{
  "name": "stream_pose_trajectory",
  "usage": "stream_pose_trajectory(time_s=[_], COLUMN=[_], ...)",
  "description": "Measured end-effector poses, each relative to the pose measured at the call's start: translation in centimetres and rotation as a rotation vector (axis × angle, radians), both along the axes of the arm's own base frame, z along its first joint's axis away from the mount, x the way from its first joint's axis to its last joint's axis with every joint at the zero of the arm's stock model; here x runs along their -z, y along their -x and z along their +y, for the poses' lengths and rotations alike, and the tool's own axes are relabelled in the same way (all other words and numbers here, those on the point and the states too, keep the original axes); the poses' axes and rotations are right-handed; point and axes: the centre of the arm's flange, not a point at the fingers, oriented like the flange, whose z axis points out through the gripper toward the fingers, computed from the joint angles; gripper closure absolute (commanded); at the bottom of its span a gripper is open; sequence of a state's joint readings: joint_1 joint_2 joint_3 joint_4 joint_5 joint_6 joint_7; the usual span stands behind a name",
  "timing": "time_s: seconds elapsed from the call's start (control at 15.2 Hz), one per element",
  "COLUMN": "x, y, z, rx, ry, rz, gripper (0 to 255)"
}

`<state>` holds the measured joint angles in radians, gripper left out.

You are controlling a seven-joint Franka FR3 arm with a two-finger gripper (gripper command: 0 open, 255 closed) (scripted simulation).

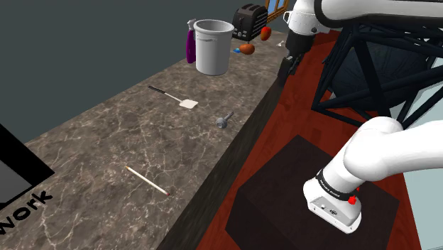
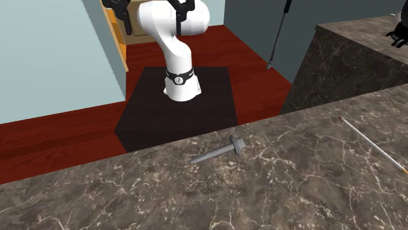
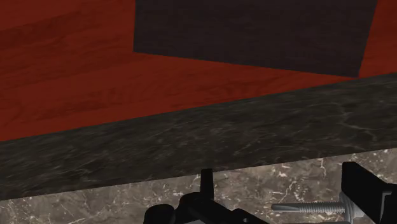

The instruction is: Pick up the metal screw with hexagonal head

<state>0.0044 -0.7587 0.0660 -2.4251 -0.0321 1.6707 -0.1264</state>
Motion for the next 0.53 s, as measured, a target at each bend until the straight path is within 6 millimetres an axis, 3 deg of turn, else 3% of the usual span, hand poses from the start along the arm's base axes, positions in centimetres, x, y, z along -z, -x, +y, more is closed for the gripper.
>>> stream_pose_trajectory(time_s=[0.2,0.53], x=[0.8,4.7], y=[-0.7,-3.5], z=[1.0,4.8], rx=[0.034,0.172], ry=[-0.010,-0.051], rz=[0.011,0.053], gripper=[0,0])
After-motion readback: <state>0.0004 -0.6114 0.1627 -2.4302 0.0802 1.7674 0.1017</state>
